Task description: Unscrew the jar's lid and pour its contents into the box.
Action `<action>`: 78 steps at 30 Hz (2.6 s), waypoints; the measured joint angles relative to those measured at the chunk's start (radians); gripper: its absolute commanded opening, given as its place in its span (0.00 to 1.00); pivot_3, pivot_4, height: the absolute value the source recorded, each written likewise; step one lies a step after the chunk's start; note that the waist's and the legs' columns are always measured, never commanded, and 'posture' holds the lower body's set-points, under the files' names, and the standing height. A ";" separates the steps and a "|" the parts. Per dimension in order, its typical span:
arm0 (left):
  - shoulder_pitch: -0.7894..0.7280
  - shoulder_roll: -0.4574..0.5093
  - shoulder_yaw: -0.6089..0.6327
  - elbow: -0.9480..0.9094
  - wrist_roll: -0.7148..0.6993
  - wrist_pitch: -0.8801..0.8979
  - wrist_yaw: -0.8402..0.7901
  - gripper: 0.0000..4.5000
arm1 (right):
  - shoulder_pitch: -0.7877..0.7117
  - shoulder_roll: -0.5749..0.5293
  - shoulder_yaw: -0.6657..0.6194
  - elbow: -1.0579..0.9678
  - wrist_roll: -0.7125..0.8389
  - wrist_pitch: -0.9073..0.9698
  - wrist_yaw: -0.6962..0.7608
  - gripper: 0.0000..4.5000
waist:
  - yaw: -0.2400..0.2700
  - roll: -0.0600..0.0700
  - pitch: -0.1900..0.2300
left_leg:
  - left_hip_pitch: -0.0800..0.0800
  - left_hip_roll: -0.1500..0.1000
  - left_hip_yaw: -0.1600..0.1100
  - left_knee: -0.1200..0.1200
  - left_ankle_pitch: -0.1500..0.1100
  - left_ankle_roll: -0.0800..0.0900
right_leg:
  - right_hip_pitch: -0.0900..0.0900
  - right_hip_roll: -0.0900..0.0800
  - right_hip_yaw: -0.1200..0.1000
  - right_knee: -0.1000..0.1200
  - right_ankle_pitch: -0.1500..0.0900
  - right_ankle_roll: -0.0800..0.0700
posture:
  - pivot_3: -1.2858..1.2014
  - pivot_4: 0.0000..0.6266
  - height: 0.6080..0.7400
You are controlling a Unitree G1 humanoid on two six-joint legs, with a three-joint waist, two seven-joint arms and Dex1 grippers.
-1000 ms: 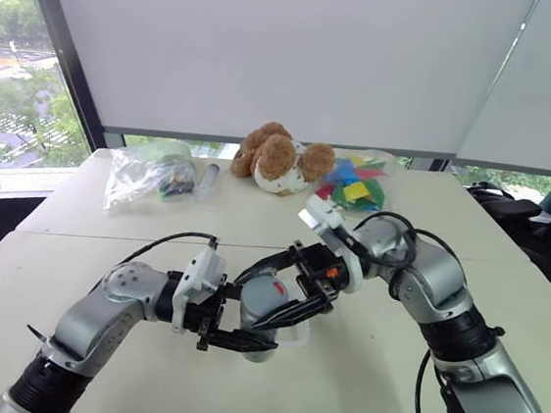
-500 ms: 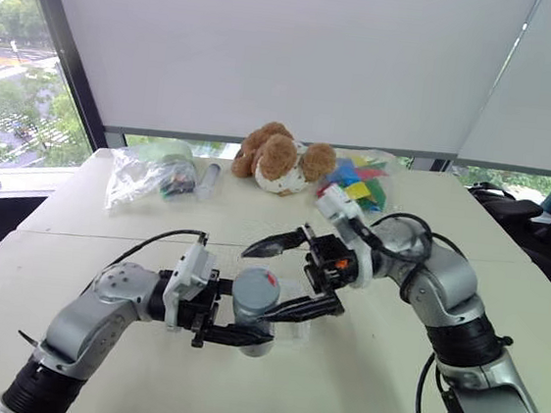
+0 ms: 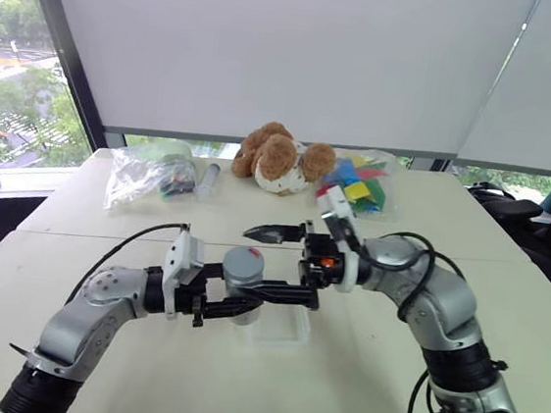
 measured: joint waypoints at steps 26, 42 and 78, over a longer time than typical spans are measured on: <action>-0.002 -0.023 -0.026 0.006 0.030 -0.023 0.007 0.48 | -0.017 0.013 -0.002 0.101 0.012 0.028 0.019 0.99 | -0.001 0.000 0.000 | 0.000 0.000 0.000 0.000 0.000 0.000 | 0.000 0.000 0.000 0.001 0.000 0.000 | 0.52 0.24 1.00; 0.011 -0.014 -0.026 0.006 0.030 -0.024 0.009 0.48 | 0.009 -0.070 -0.058 0.124 0.041 0.022 0.118 0.99 | -0.001 0.000 0.000 | 0.000 0.000 0.000 0.000 0.000 0.000 | 0.000 0.000 0.000 0.000 0.000 0.000 | 0.52 0.24 1.00; 0.010 -0.019 -0.027 0.006 0.030 -0.025 0.013 0.48 | -0.041 0.027 0.017 0.119 -0.010 0.017 0.032 0.99 | -0.001 0.000 0.000 | 0.000 0.000 0.000 0.000 0.000 0.000 | 0.000 0.000 0.000 0.001 0.000 0.000 | 0.52 0.24 1.00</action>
